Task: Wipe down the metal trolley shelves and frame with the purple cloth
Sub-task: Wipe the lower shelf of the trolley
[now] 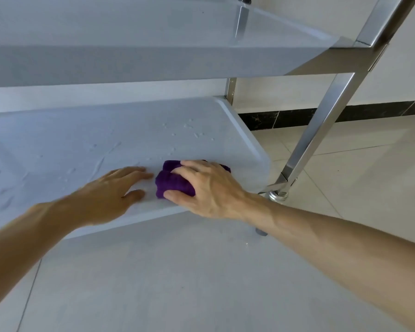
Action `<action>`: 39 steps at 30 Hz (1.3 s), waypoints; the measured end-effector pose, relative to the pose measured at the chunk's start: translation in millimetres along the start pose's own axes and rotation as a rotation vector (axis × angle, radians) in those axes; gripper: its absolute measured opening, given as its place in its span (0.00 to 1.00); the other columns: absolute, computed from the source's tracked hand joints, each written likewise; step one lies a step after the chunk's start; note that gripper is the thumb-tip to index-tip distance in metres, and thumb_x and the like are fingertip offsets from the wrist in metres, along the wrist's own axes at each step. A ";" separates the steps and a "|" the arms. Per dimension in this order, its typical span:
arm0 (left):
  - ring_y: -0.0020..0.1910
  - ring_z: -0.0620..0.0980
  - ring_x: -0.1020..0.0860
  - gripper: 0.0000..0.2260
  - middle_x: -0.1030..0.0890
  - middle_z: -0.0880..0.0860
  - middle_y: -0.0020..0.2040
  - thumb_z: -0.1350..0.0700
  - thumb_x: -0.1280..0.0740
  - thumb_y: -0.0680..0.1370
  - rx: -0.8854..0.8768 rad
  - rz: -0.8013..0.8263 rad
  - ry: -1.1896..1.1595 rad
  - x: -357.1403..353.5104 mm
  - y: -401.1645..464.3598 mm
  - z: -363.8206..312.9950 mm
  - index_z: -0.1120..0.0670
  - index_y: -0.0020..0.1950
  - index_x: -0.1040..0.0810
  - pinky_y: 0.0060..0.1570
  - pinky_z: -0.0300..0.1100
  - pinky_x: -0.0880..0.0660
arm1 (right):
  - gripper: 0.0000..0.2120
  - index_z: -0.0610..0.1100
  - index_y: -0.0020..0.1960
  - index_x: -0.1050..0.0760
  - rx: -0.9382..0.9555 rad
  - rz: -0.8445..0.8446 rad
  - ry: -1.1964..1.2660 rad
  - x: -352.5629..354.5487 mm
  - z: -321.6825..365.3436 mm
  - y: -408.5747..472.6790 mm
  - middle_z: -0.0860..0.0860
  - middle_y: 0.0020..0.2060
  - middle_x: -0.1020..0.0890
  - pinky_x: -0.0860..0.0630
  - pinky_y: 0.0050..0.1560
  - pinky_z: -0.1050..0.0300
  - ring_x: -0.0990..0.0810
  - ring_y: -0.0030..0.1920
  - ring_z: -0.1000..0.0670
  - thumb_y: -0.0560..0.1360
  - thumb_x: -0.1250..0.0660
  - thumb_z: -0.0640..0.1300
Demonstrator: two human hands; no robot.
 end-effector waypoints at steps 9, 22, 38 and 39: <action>0.79 0.43 0.49 0.23 0.50 0.40 0.80 0.49 0.47 0.85 0.044 0.120 0.170 1.3 -0.8 -16.6 0.40 0.79 0.48 0.74 0.37 0.53 | 0.25 0.47 0.61 0.26 -0.457 0.027 -0.070 47.5 -107.0 -9.2 0.47 0.60 0.22 0.30 0.64 0.43 0.27 0.62 0.40 0.77 0.44 0.64; 0.70 0.58 0.30 0.28 0.28 0.51 0.72 0.36 0.53 0.79 -0.030 -0.193 0.117 -6.5 12.2 -5.4 0.47 0.71 0.27 0.68 0.56 0.34 | 0.21 0.46 0.65 0.25 -0.056 0.032 0.034 27.1 -45.1 -46.7 0.51 0.65 0.22 0.32 0.68 0.53 0.27 0.67 0.49 0.77 0.35 0.58; 0.60 0.56 0.22 0.25 0.19 0.47 0.62 0.38 0.48 0.75 -0.041 -0.332 0.131 -8.0 20.4 2.1 0.45 0.63 0.20 0.59 0.52 0.32 | 0.26 0.50 0.73 0.39 -0.076 -0.102 0.004 -12.8 -30.9 67.3 0.46 0.64 0.22 0.28 0.62 0.43 0.23 0.59 0.39 0.77 0.39 0.51; 0.60 0.57 0.23 0.23 0.19 0.47 0.62 0.38 0.46 0.77 -0.030 -0.340 0.150 -3.4 26.2 9.0 0.46 0.63 0.21 0.59 0.53 0.33 | 0.26 0.51 0.73 0.38 0.049 -0.078 0.028 -16.0 -24.3 57.5 0.49 0.64 0.22 0.28 0.62 0.45 0.22 0.59 0.42 0.77 0.38 0.49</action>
Point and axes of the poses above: each hand's wrist, its own y-axis towards the middle knuckle, its own x-axis out of the back of the hand, z = x × y, the point moved 1 cm from there along y, towards the middle knuckle
